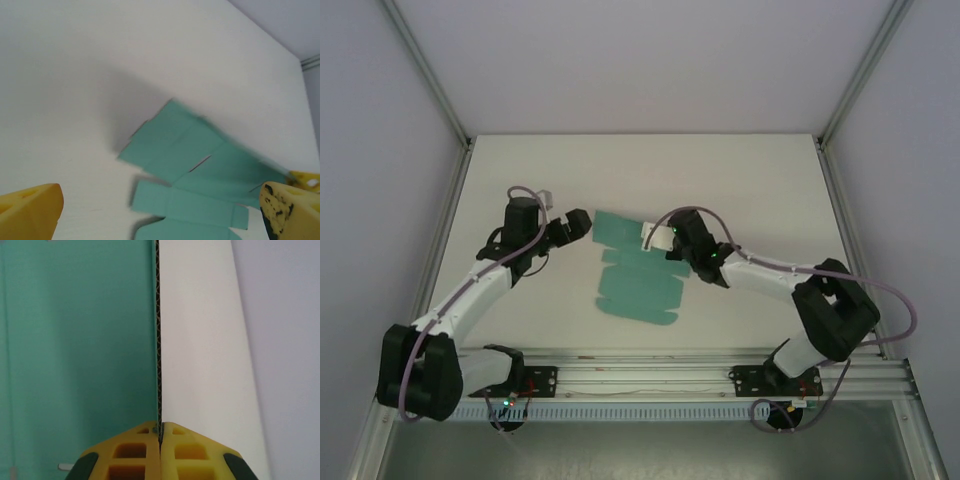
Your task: Assemble paper box
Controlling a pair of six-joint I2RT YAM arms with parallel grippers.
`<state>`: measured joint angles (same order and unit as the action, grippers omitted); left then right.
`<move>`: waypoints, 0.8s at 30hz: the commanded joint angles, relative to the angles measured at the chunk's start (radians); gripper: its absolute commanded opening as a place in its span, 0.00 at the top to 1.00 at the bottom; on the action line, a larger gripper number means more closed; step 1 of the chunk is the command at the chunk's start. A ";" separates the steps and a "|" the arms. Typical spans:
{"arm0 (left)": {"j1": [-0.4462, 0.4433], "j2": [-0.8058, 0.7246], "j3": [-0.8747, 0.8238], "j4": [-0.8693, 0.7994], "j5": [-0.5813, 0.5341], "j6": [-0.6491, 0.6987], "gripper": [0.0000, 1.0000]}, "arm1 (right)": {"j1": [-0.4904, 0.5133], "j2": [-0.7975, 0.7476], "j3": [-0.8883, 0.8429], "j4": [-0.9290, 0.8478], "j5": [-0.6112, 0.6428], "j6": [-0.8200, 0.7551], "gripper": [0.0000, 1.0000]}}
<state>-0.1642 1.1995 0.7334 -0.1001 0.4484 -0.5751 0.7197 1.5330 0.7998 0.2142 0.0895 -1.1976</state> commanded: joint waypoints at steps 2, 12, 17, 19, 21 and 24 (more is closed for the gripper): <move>-0.023 0.074 0.106 0.040 0.126 -0.015 0.00 | 0.038 0.022 -0.029 0.186 0.114 -0.149 1.00; -0.107 0.277 0.314 -0.035 0.186 0.067 0.06 | 0.047 0.023 -0.044 0.211 0.083 -0.128 1.00; -0.128 0.351 0.348 -0.038 0.212 0.074 0.22 | 0.047 0.018 -0.048 0.213 0.056 -0.098 1.00; -0.133 0.365 0.344 -0.040 0.214 0.068 0.25 | 0.047 0.021 -0.043 0.216 0.063 -0.083 1.00; -0.138 0.368 0.322 -0.027 0.211 0.052 0.26 | 0.047 0.027 -0.035 0.214 0.072 -0.076 1.00; -0.145 0.377 0.265 0.059 0.227 -0.014 0.30 | 0.047 0.046 -0.043 0.243 0.073 -0.071 1.00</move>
<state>-0.2951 1.5730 1.0363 -0.1013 0.6487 -0.5385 0.7589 1.5574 0.7609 0.4053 0.1474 -1.2980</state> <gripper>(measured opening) 0.707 0.046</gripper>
